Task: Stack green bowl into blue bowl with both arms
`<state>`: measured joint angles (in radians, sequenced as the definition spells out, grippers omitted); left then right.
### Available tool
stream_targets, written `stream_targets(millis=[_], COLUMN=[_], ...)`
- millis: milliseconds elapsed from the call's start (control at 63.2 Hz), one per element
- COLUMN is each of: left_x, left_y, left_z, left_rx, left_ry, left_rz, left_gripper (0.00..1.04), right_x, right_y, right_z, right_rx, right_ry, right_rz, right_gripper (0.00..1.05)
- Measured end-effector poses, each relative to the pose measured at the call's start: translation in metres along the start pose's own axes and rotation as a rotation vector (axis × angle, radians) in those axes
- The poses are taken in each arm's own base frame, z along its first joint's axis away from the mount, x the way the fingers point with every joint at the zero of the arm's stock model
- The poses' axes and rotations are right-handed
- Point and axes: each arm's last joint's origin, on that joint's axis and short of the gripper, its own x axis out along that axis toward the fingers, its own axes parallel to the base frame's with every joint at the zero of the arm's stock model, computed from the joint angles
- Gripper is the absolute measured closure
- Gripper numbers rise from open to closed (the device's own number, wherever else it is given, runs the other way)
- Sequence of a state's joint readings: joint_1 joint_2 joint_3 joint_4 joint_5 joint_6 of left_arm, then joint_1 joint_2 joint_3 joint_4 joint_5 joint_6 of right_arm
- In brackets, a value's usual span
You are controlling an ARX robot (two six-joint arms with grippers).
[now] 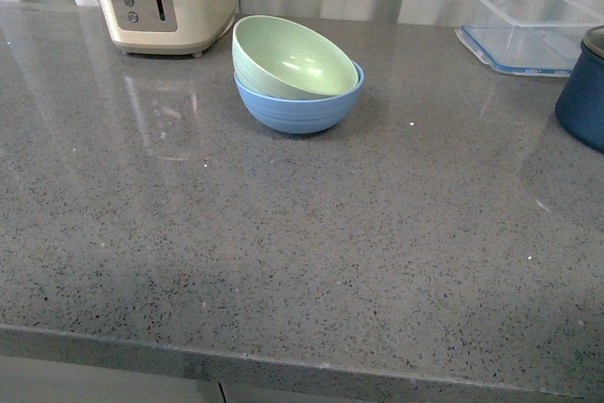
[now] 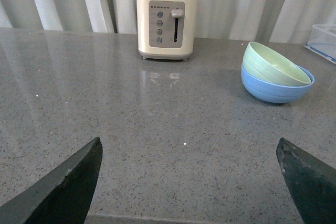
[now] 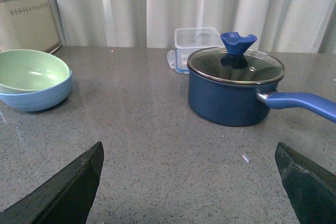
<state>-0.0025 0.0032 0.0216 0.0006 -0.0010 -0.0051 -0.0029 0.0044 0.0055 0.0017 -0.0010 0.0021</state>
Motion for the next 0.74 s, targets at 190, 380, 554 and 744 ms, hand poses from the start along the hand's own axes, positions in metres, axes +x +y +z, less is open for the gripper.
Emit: stream_targets(millis=[190,380,554,744], left_x=[0.0000,0.0000,0.0000,0.0000], left_y=[0.0000,0.0000,0.0000,0.0000], left_z=[0.0000,0.0000,0.0000,0.0000], left_rx=[0.000,0.000,0.000,0.000], left_ry=[0.000,0.000,0.000,0.000], left_rz=[0.000,0.000,0.000,0.000], left_gripper=[0.07,0.07,0.07,0.07], right_x=[0.0000,0.0000,0.0000,0.0000], right_y=[0.0000,0.0000,0.0000,0.0000], right_z=[0.0000,0.0000,0.0000,0.0000], right_rx=[0.000,0.000,0.000,0.000], right_ry=[0.000,0.000,0.000,0.000], right_rz=[0.000,0.000,0.000,0.000], right_gripper=[0.10,0.10,0.10,0.10])
